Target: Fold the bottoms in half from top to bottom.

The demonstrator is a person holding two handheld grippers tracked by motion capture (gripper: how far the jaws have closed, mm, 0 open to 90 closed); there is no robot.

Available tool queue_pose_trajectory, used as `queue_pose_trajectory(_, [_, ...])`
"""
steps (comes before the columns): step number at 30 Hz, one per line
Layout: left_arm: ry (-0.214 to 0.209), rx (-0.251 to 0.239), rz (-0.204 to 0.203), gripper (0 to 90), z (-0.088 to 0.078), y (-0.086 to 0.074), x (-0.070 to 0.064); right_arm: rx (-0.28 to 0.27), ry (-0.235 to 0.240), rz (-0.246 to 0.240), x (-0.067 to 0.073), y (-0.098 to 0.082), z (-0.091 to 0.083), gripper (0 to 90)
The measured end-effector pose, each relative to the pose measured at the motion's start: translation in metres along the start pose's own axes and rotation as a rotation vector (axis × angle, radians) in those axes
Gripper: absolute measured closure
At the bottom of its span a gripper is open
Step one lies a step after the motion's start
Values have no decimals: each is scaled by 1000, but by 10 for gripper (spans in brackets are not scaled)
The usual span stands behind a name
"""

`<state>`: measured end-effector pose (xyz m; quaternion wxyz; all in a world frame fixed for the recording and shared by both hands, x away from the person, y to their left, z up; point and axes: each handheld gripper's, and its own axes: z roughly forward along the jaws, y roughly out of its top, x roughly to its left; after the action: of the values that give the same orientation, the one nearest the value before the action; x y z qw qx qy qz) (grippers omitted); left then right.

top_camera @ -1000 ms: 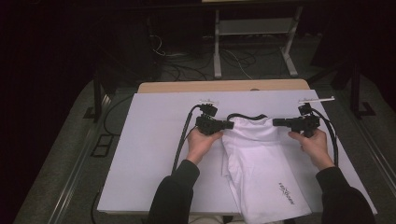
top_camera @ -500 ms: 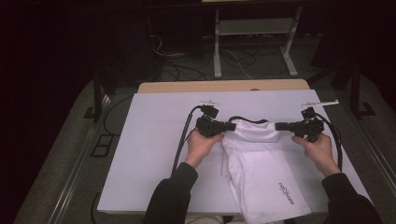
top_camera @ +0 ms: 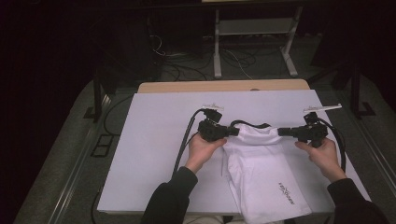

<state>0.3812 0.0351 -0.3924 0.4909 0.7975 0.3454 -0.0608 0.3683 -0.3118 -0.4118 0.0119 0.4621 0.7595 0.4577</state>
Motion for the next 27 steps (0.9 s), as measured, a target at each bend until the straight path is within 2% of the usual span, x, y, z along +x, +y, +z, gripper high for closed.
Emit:
queue_pose_trajectory(10, [-30, -3, 9, 866, -1, -6, -15, 6, 5, -15, 6, -5, -9, 882])
queue_pose_trajectory(17, [-53, 16, 23, 867, -3, -11, -25, 21, 12, -19, 8, -9, -12, 881])
queue_pose_trajectory(27, [-114, 31, 24, 867, -5, -16, -39, 33, 20, -29, 13, -19, -21, 881])
